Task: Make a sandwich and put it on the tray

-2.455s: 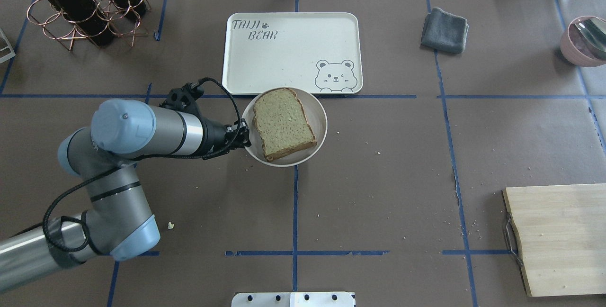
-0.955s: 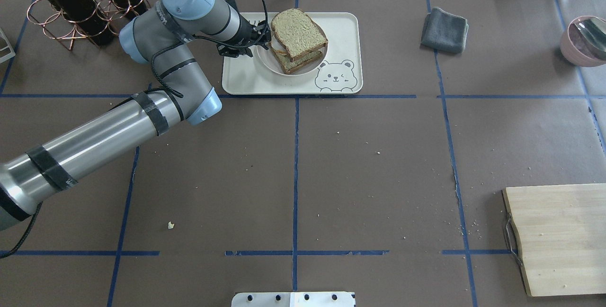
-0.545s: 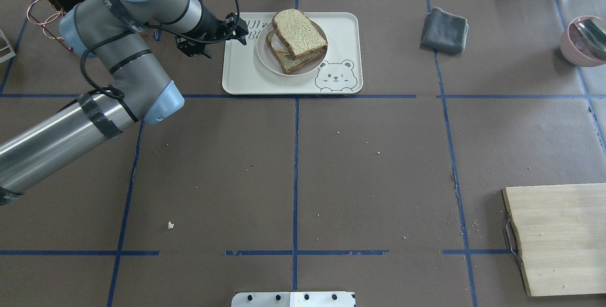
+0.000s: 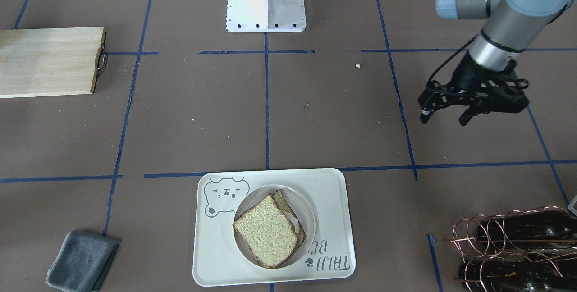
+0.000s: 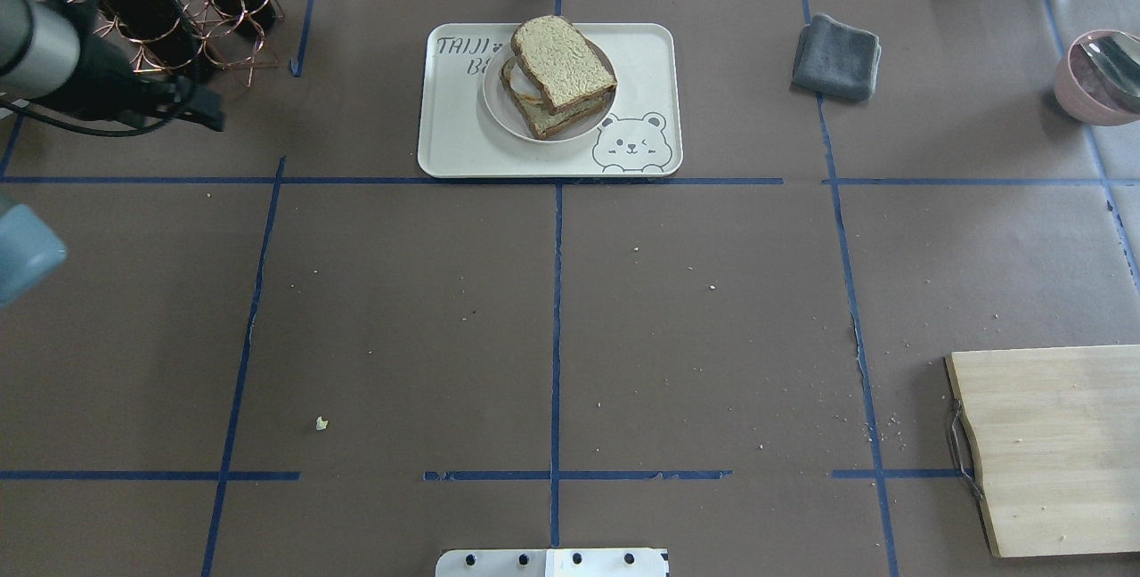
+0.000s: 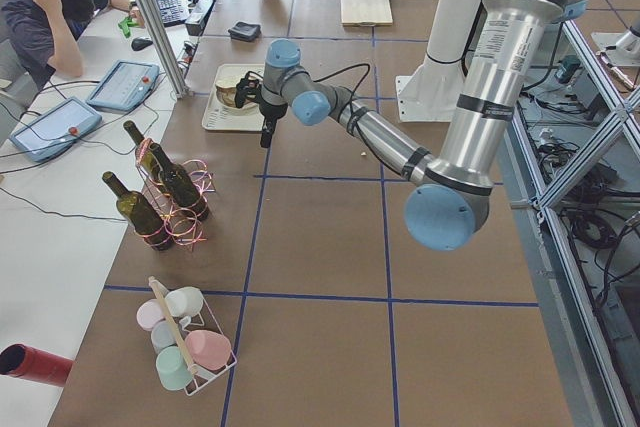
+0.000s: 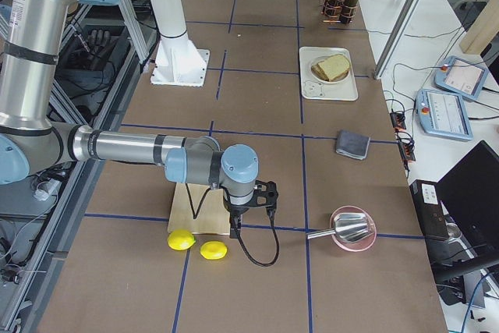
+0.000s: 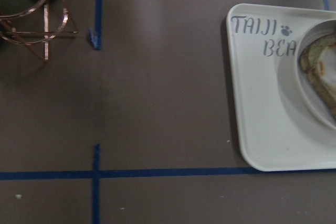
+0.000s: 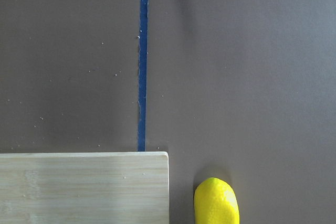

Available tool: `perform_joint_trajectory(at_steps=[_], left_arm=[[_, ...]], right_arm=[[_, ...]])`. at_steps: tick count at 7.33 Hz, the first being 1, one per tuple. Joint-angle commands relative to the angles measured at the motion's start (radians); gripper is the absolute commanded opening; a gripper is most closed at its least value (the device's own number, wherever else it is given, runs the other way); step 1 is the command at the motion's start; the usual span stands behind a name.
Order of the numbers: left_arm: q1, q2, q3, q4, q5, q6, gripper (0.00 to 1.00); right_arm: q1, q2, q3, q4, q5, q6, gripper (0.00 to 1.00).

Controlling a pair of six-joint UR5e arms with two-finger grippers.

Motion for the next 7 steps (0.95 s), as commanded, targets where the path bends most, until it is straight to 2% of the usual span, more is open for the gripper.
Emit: perform_joint_trajectory(at_steps=[1,2,3,4,5,7], left_arm=[[-0.255,0.177,0.017,0.013,-0.021,0.494,1.0],[-0.34,0.215,0.096,0.001,-0.096,0.668,1.0],[-0.43,0.226,0.156,0.016,-0.165,0.764,1.0],[-0.498,0.315,0.174,0.011,-0.207,0.832,1.0],[-0.55,0.361,0.168,0.025,-0.24,0.858,1.0],[-0.594,0.389,0.16,0.114,-0.244,0.86,1.0]], right_arm=[[0.0,-0.013,-0.006,0.078,0.011,-0.006,1.0],[0.0,-0.019,-0.003,0.099,0.011,-0.011,1.0],[0.0,-0.019,-0.006,0.105,0.011,-0.069,1.0],[0.0,-0.019,-0.006,0.105,0.02,-0.089,1.0],[0.0,-0.019,-0.006,0.105,0.025,-0.089,1.0],[0.0,-0.019,-0.004,0.105,0.027,-0.089,1.0]])
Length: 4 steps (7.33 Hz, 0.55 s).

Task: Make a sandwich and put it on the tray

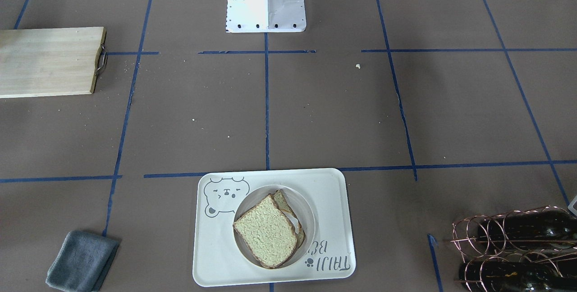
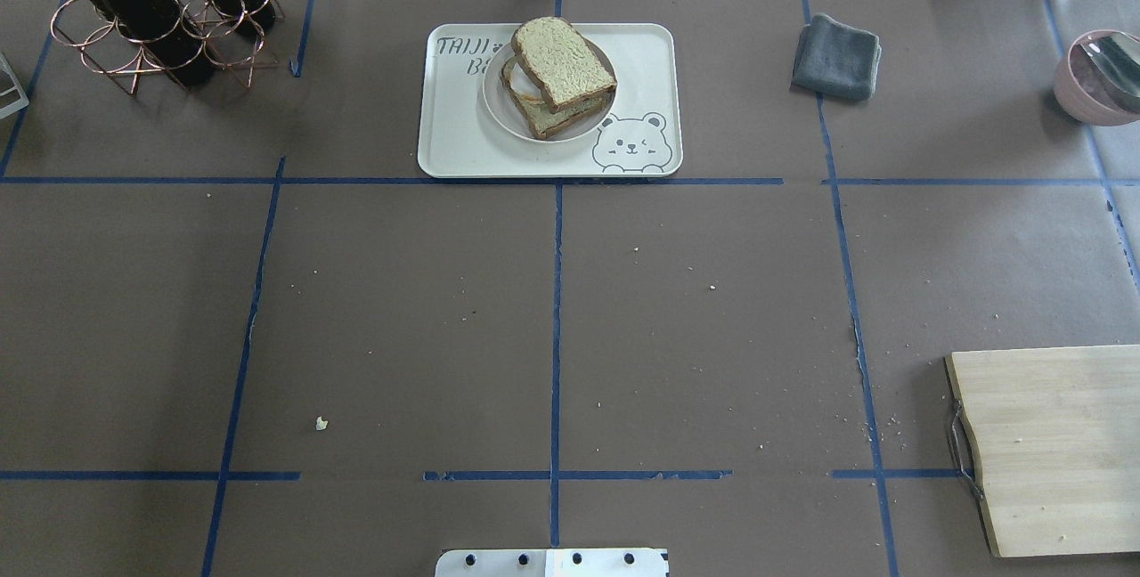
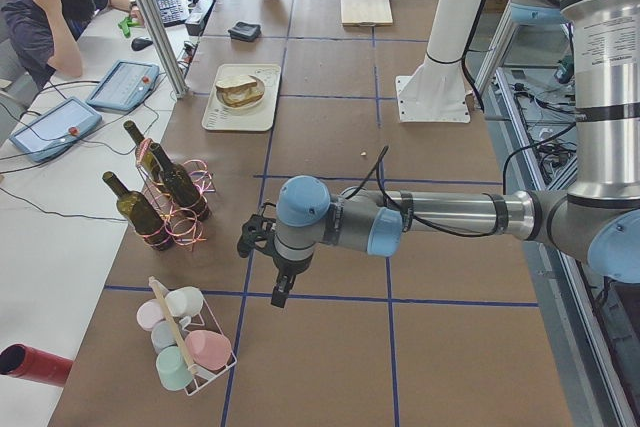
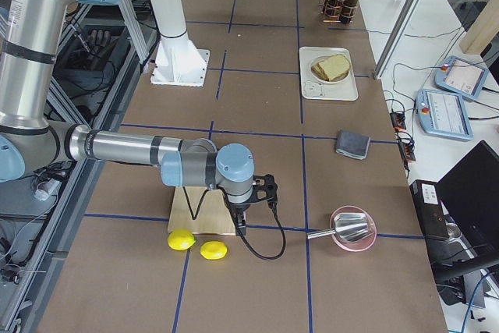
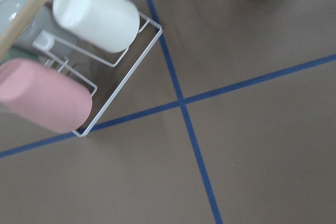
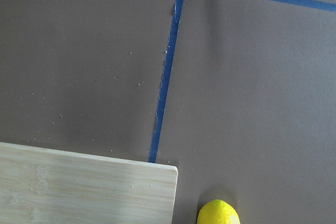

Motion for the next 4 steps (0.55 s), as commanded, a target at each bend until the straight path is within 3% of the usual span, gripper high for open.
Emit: perform_joint_trajectory(at_steps=[1,4], left_arm=[[-0.026,0.018,-0.005,0.073,-0.01,0.001,1.0],[-0.026,0.016,-0.023,0.075,-0.01,0.004,1.0]], right_arm=[[0.0,0.0,0.001,0.001,0.001,-0.002,1.0],[0.0,0.0,0.001,0.001,0.0,-0.002,1.0]])
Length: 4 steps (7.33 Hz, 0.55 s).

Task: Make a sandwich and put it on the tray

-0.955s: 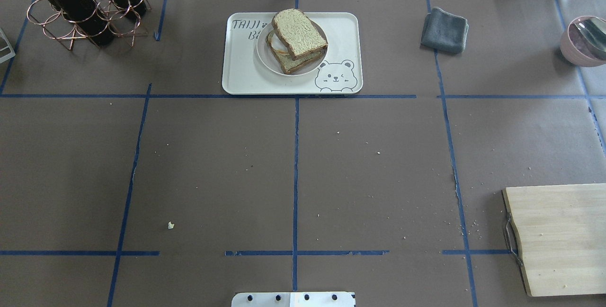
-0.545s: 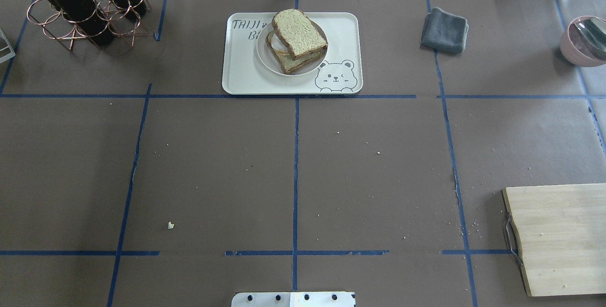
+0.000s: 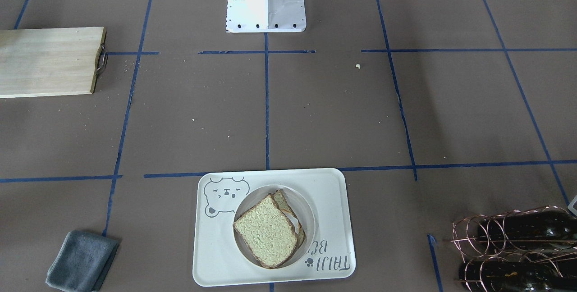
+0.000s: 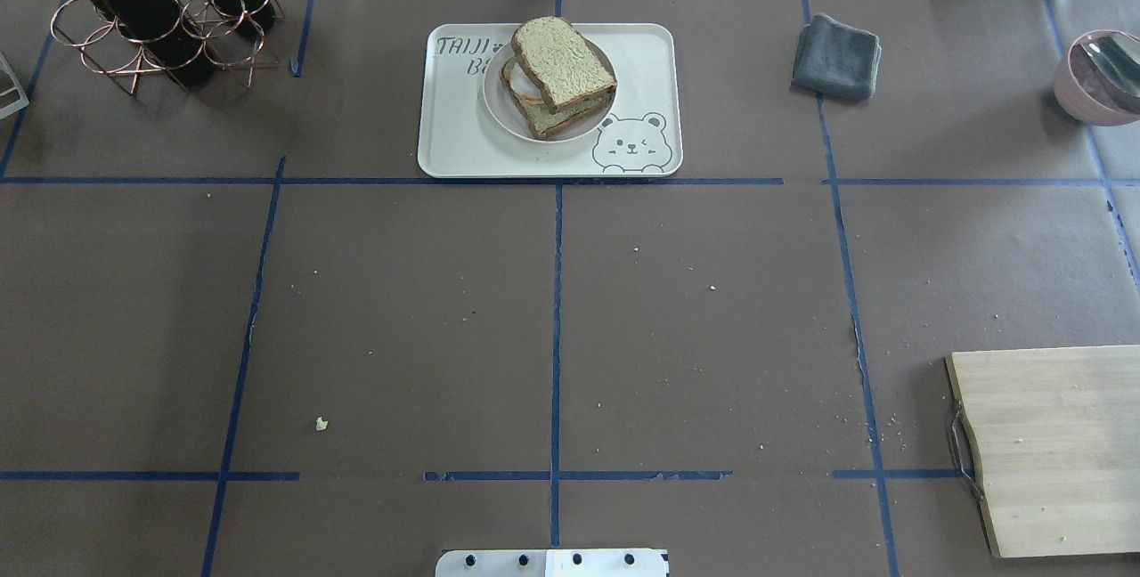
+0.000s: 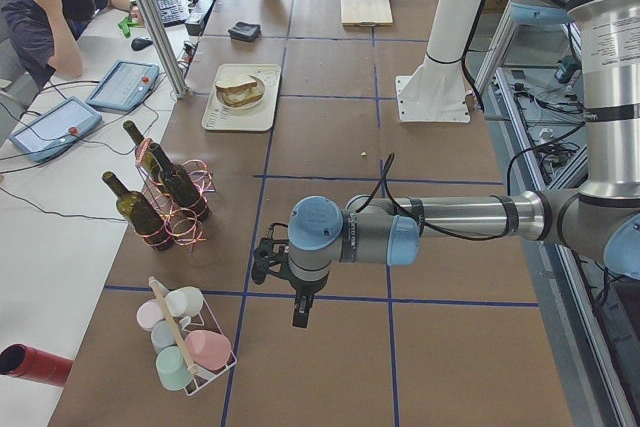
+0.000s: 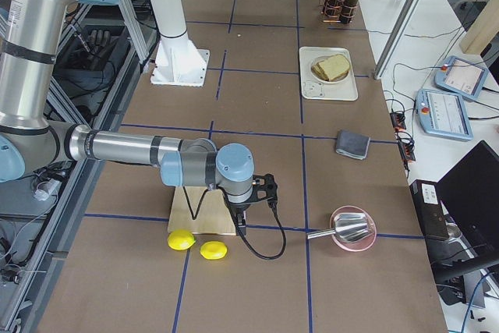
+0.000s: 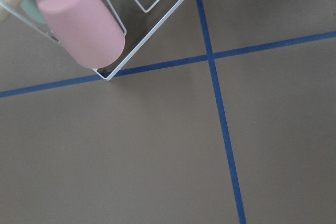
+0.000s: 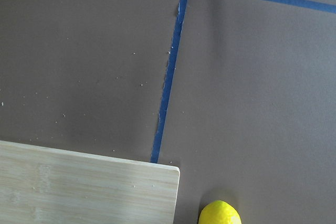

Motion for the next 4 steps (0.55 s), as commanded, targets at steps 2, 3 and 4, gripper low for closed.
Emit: perform_joint_trajectory(at_steps=[2,3,4], left_arm=[[0.002,0.001,-0.007,0.001,0.013,0.005,1.0],[0.002,0.001,-0.016,-0.001,0.013,0.008,1.0],[0.002,0.003,-0.011,0.001,0.002,0.01,1.0]], right_arm=[[0.0,-0.002,0.0,0.0,-0.001,0.0,1.0],[0.0,-0.003,0.0,0.0,-0.001,0.0,1.0],[0.0,-0.005,0.002,0.0,-0.001,0.0,1.0]])
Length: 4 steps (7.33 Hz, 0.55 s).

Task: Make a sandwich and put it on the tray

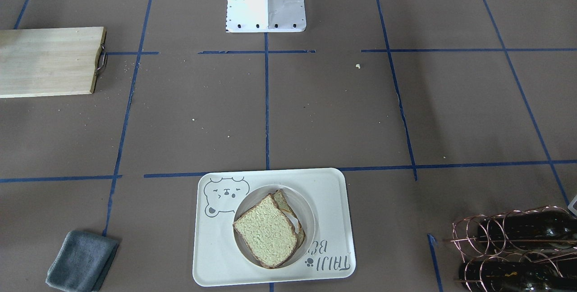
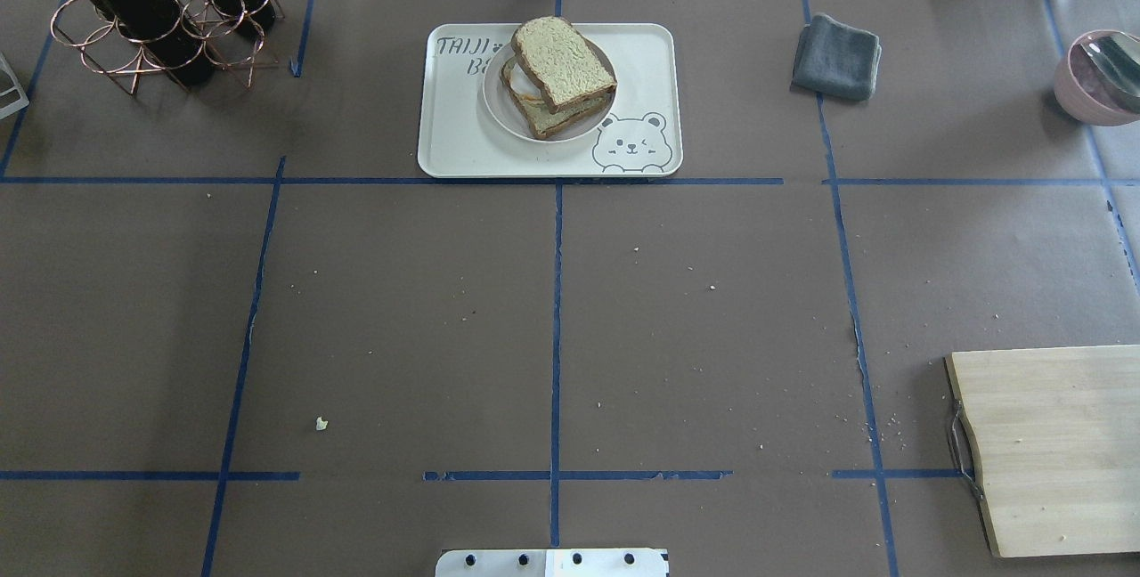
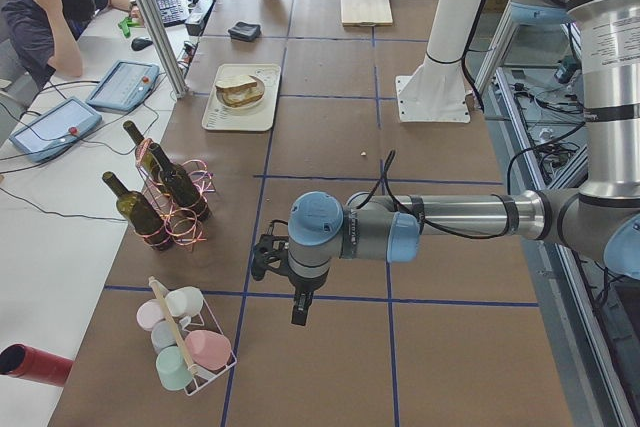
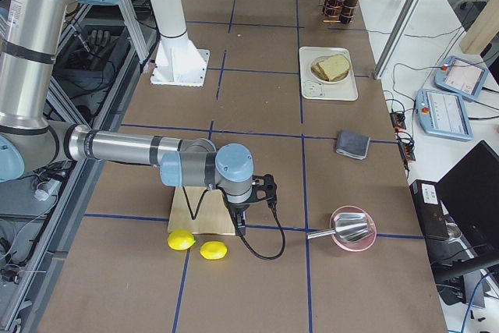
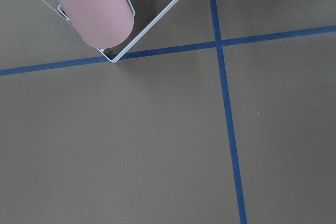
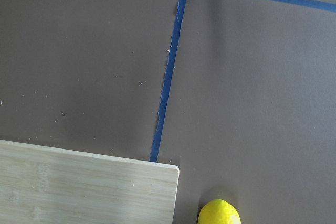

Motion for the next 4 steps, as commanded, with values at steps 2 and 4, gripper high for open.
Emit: perform_joint_trajectory(at_steps=[2,4], left_arm=[[0.0,0.009,-0.004,0.0,-0.009,0.003,1.0],[0.0,0.01,-0.007,-0.001,-0.009,0.003,1.0]], right_arm=[[0.0,-0.002,0.0,0.0,0.0,0.0,1.0],[0.0,-0.003,0.0,0.0,-0.002,0.0,1.0]])
